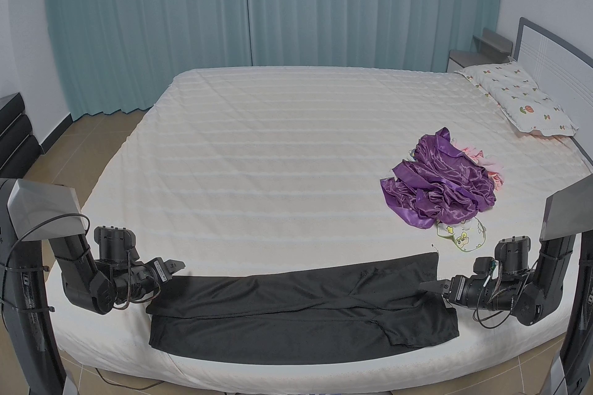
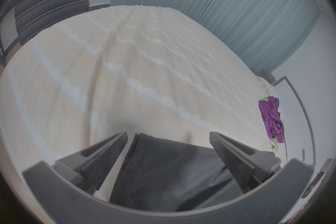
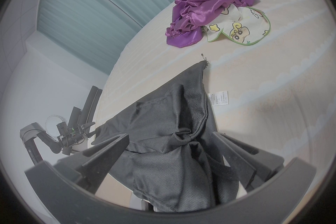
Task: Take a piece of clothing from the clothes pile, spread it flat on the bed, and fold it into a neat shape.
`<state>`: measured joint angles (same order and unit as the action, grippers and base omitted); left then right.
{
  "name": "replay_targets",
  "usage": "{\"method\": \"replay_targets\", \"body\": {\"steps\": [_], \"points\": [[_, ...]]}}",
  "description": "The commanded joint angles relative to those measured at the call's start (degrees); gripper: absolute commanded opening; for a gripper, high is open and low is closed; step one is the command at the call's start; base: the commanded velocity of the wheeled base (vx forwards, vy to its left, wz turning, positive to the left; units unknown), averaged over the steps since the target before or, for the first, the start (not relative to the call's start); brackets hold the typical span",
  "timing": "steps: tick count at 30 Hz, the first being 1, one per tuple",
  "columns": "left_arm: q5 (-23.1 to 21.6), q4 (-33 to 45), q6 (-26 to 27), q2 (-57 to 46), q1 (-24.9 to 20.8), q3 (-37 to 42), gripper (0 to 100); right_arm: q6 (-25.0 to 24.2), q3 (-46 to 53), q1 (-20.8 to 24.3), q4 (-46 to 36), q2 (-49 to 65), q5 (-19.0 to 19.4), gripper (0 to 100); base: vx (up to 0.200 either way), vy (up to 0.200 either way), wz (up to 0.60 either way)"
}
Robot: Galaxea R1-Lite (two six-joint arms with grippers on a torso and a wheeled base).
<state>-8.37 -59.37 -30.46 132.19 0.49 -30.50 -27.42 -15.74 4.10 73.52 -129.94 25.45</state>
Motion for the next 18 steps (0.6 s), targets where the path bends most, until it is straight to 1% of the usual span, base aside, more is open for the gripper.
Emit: {"method": "replay_targets", "body": {"steps": [1,7,10,14,18], "points": [[0.11,-0.05,-0.12,0.61,0.04,-0.09,0,-0.01,0.09,0.12,-0.04,-0.14,0.03,100,0.000,0.000,0.00],[0.46,-0.22,-0.30,0.52,0.48,-0.09,0,-0.01,0.09,0.12,0.04,-0.14,0.12,100,0.000,0.000,0.00],[2.66,-0.49,-0.39,0.26,0.65,-0.17,0,-0.01,0.09,0.03,0.04,-0.14,0.12,100,0.000,0.000,0.00],[2.84,-0.57,-1.00,0.17,0.65,-0.35,0,-0.01,0.09,0.12,0.04,-0.05,0.12,100,0.000,0.000,0.00],[3.01,-0.57,-3.90,0.08,0.74,-2.02,0,-0.01,0.18,0.12,0.04,-0.05,0.12,100,0.000,0.000,0.00]]}}
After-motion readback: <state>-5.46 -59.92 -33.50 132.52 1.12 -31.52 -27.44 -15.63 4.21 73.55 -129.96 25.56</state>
